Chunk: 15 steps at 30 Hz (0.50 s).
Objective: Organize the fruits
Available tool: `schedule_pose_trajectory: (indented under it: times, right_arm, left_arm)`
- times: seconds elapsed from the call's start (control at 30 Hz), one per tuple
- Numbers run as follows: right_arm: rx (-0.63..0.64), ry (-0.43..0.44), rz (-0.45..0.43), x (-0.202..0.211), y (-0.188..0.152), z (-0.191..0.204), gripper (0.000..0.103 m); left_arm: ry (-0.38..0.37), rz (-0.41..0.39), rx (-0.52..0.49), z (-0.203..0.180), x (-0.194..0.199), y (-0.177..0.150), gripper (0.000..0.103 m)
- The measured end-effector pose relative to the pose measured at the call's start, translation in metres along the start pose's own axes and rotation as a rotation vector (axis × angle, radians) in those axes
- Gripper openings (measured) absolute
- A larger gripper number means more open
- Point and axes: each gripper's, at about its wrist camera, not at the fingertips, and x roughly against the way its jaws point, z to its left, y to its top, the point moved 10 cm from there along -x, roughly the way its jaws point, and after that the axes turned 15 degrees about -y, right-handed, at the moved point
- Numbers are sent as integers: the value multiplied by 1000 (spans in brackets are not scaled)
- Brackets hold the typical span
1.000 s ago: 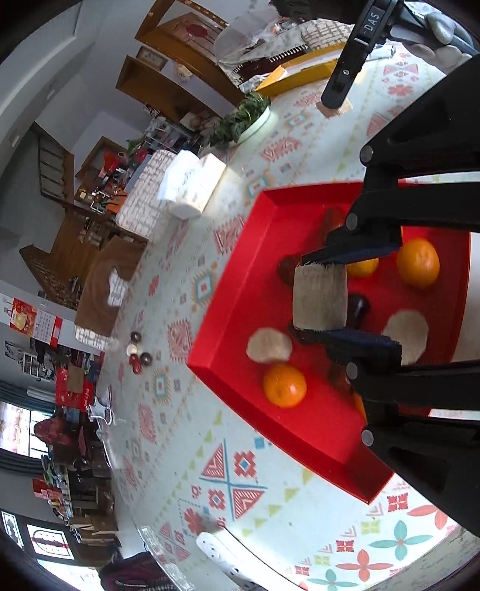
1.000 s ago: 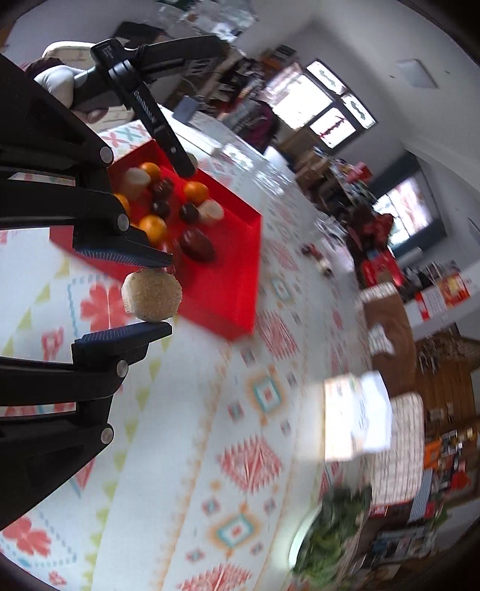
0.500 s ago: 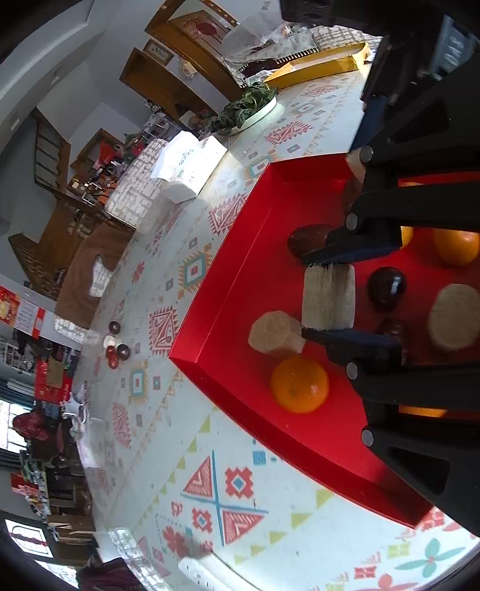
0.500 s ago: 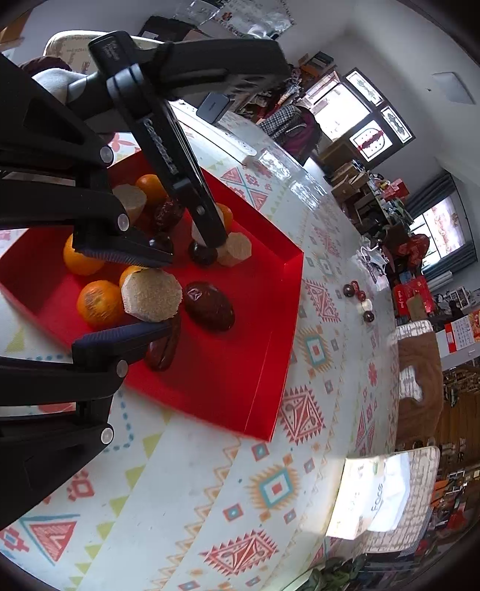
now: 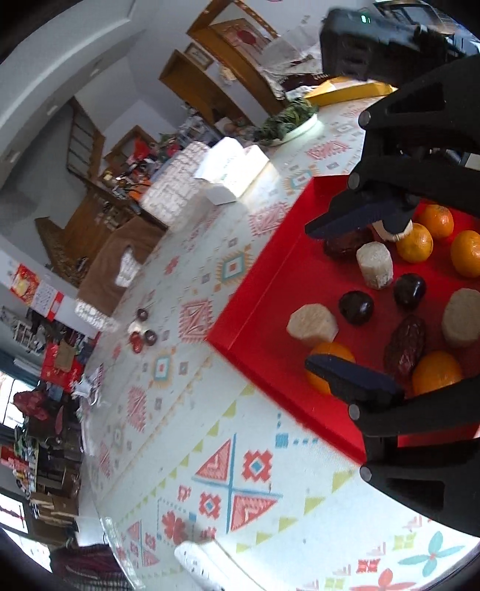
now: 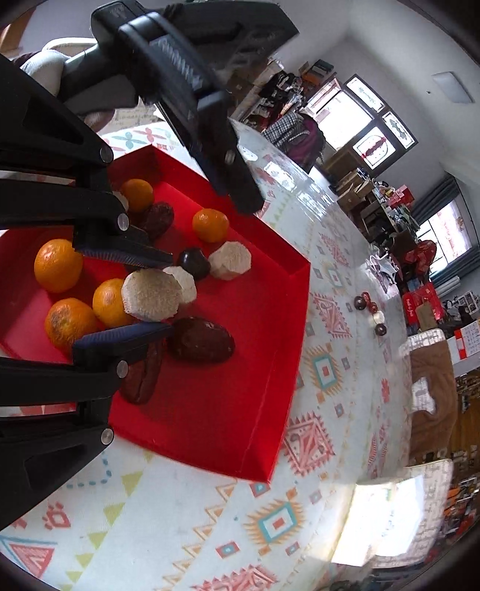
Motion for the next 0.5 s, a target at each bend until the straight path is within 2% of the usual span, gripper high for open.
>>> schedule_pose_trajectory:
  times: [0.1, 0.33, 0.5]
  right_arm:
    - [-25, 48, 13, 0, -1, 2, 43]
    - [-1, 170, 38, 16, -13, 15, 45]
    - [6, 190, 16, 30, -19, 16, 46]
  left_arm:
    - [5, -37, 4, 0, 13, 5, 69]
    - [13, -67, -26, -11, 26, 5, 70]
    - [16, -70, -43, -21, 31, 0, 70]
